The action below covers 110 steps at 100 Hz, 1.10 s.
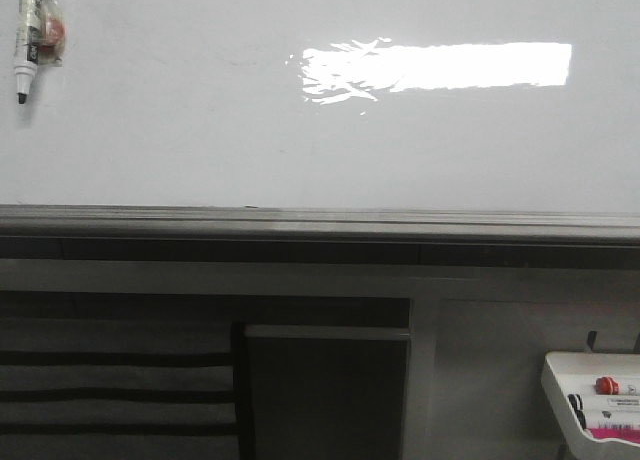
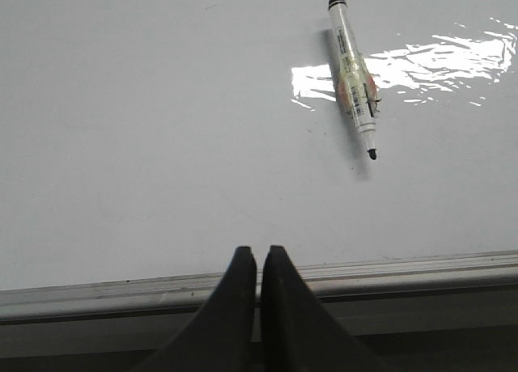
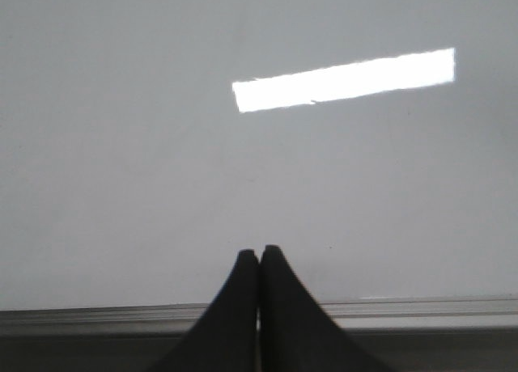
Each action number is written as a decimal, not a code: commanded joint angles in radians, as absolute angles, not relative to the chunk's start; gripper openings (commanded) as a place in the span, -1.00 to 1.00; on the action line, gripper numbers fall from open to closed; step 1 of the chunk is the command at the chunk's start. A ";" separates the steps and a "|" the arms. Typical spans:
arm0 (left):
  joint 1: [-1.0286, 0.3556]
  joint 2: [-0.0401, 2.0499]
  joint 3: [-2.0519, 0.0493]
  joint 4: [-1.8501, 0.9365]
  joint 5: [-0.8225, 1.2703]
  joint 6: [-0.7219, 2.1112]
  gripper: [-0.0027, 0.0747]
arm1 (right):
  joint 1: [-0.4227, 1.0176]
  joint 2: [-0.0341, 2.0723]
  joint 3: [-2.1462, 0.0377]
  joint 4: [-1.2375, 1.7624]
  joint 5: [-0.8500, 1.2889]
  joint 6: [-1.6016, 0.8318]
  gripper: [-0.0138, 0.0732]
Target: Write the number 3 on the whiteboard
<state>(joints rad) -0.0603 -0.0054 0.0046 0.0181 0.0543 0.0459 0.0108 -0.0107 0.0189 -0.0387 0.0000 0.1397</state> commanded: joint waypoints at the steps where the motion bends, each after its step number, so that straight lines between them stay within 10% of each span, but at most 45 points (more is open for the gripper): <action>1: -0.068 -0.038 0.008 0.010 -0.026 0.039 -0.98 | 0.013 -0.030 0.042 -0.091 -0.081 0.128 -0.86; 110: -0.068 0.290 -0.531 -0.104 0.162 0.039 -0.98 | 0.013 0.319 -0.522 -0.072 0.220 0.118 -0.86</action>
<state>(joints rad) -0.0603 0.2552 -0.4959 -0.1035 0.2391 0.0459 0.0108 0.2824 -0.4823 -0.0582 0.3011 0.1286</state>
